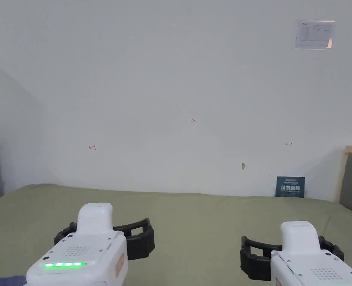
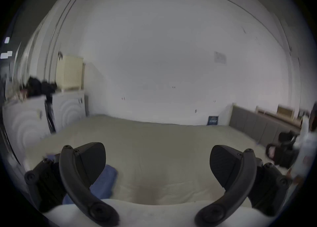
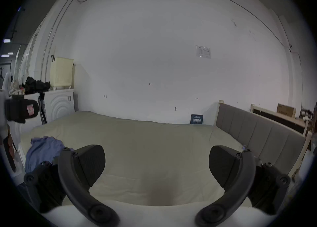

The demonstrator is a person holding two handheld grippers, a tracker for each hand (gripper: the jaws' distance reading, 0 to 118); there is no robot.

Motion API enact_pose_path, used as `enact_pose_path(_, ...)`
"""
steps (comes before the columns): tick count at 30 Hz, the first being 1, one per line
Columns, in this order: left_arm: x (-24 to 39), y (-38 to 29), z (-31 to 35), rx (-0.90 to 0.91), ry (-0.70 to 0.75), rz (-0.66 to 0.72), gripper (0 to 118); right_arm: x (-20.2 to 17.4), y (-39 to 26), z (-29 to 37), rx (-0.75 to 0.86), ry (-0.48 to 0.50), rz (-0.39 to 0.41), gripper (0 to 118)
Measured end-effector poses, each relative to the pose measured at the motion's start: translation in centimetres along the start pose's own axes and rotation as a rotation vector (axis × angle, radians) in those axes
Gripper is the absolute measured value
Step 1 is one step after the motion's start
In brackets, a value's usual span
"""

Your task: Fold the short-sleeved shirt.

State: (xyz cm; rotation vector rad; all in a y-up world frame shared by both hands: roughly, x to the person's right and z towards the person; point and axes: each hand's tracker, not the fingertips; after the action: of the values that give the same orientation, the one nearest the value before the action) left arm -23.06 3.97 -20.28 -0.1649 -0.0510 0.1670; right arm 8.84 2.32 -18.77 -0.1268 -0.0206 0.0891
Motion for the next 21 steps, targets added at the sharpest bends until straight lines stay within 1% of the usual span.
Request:
enact_pose_path(2,-2.0,-0.1,-0.4,-0.04,-0.085,0.215,118,-1.1,0.9,-0.1,0.022,-0.021,0.139,118)
enact_pose_path(3,-3.6,-0.6,-0.8,-0.06,-0.123,0.38,118,-2.0,1.3,-0.2,0.028,-0.029,0.259,118)
enact_pose_path(5,-6.4,-2.2,-1.5,-0.093,-0.187,0.694,118,-4.2,1.7,-0.8,0.002,-0.044,0.541,118)
enact_pose_path(6,-7.7,-3.3,-1.9,-0.103,-0.237,0.878,118,-5.5,1.5,-1.1,-0.019,-0.044,0.738,118)
enact_pose_path(7,-9.1,-5.1,-2.2,-0.118,-0.272,1.031,118,-7.0,0.9,-1.3,-0.043,-0.047,0.979,118)
enact_pose_path(9,-10.8,-8.0,-2.7,-0.121,-0.345,1.285,118,-9.0,-1.0,-1.6,-0.055,-0.091,1.362,117)
enact_pose_path(10,-11.2,-9.4,-2.9,-0.14,-0.343,1.389,118,-9.8,-2.0,-1.8,-0.075,-0.09,1.525,117)
enact_pose_path(11,-11.3,-10.6,-2.8,-0.139,-0.353,1.463,118,-10.1,-2.4,-1.8,-0.057,-0.069,1.582,117)
enact_pose_path(12,-11.5,-11.6,-2.9,-0.159,-0.346,1.53,118,-10.3,-2.8,-1.8,-0.036,-0.033,1.579,117)
enact_pose_path(13,-11.7,-12.1,-2.8,-0.171,-0.319,1.539,118,-10.6,-2.8,-1.7,-0.025,0.003,1.569,117)
enact_pose_path(14,-11.7,-12.2,-2.9,-0.16,-0.321,1.517,118,-10.5,-2.2,-1.6,-0.017,0.026,1.486,117)
enact_pose_path(16,-11.6,-11.2,-2.8,-0.161,-0.316,1.415,118,-9.7,-0.7,-1.4,-0.023,0.043,1.281,117)
enact_pose_path(17,-11.3,-10.3,-2.6,-0.157,-0.295,1.361,118,-9.1,0.1,-1.3,-0.021,0.04,1.159,117)
enact_pose_path(18,-10.9,-8.9,-2.6,-0.142,-0.3,1.261,118,-8.3,0.9,-1.2,-0.018,0.042,1.012,117)
enact_pose_path(19,-10.2,-7.2,-2.6,-0.145,-0.292,1.127,118,-7.2,1.7,-1.1,-0.01,0.048,0.84,117)
enact_pose_path(20,-9.2,-5.3,-2.4,-0.169,-0.253,0.969,118,-6.2,2.2,-0.9,-0.001,0.052,0.654,117)
enact_pose_path(21,-7.0,-3.2,-1.9,-0.169,-0.181,0.678,118,-4.7,2.6,-0.7,0.002,0.064,0.419,117)
